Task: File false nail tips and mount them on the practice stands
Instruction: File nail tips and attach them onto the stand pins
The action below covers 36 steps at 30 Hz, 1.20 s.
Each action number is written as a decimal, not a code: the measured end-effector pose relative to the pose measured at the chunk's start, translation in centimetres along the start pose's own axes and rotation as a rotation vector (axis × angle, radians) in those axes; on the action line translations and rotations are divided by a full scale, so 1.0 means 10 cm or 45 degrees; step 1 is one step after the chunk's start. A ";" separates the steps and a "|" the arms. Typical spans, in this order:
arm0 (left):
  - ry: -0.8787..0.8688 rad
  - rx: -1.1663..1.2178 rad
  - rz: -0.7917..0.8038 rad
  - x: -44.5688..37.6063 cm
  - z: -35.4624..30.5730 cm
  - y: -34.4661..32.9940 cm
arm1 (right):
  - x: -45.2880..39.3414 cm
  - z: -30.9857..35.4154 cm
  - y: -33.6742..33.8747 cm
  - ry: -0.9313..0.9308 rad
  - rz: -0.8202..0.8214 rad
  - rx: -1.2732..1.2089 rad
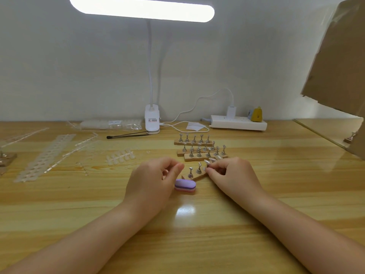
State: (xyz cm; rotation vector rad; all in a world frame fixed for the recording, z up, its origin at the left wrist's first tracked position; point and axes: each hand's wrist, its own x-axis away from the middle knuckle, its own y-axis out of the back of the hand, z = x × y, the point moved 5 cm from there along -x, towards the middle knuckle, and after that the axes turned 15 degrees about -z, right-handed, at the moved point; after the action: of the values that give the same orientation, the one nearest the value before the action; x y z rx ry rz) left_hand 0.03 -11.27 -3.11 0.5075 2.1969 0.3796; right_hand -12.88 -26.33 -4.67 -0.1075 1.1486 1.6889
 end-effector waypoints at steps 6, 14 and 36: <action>-0.101 -0.977 0.157 -0.32 0.17 0.17 | 0.03 0.04 0.08 0.055 -0.025 -0.004; -0.059 -1.272 0.540 -0.31 0.31 0.13 | 0.11 0.16 0.06 0.248 0.098 0.093; -0.268 0.018 0.054 -0.13 -0.09 0.08 | 0.23 0.36 0.11 -0.254 0.186 -0.809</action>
State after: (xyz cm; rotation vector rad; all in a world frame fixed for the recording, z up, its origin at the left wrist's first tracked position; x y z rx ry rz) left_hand 0.26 -11.30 -1.34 0.5763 1.9891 0.3186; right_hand -13.22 -22.11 -3.36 -0.2484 0.4511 2.0925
